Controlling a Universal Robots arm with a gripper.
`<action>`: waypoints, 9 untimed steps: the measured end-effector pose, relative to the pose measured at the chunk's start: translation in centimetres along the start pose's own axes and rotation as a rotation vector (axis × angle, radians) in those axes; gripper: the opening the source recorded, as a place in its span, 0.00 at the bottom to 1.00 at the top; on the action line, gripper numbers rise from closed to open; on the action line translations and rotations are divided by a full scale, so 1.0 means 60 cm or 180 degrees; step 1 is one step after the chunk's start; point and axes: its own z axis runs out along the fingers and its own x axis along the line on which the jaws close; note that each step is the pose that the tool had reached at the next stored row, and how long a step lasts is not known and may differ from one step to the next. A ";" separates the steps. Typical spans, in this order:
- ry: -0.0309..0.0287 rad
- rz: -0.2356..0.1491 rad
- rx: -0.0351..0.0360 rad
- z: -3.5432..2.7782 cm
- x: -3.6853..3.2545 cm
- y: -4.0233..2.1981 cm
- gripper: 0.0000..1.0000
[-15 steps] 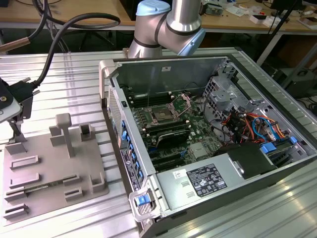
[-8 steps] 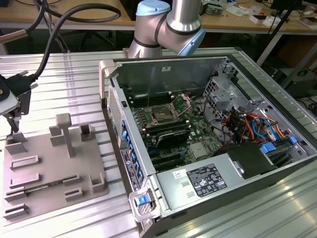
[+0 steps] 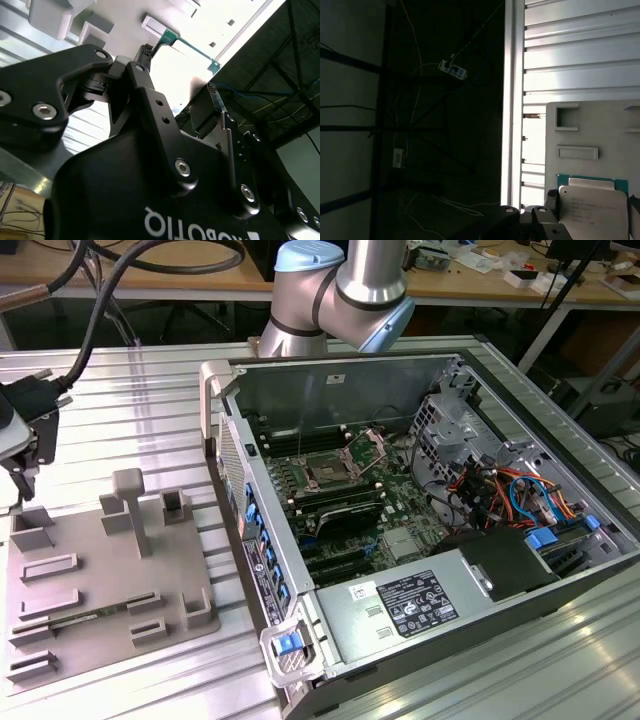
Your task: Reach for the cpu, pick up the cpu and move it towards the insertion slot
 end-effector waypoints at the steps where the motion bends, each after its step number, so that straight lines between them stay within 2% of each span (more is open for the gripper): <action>1: 0.0000 0.0000 0.0000 -0.006 0.000 0.000 0.55; 9: 0.0000 0.0000 0.0000 -0.029 0.001 0.002 0.55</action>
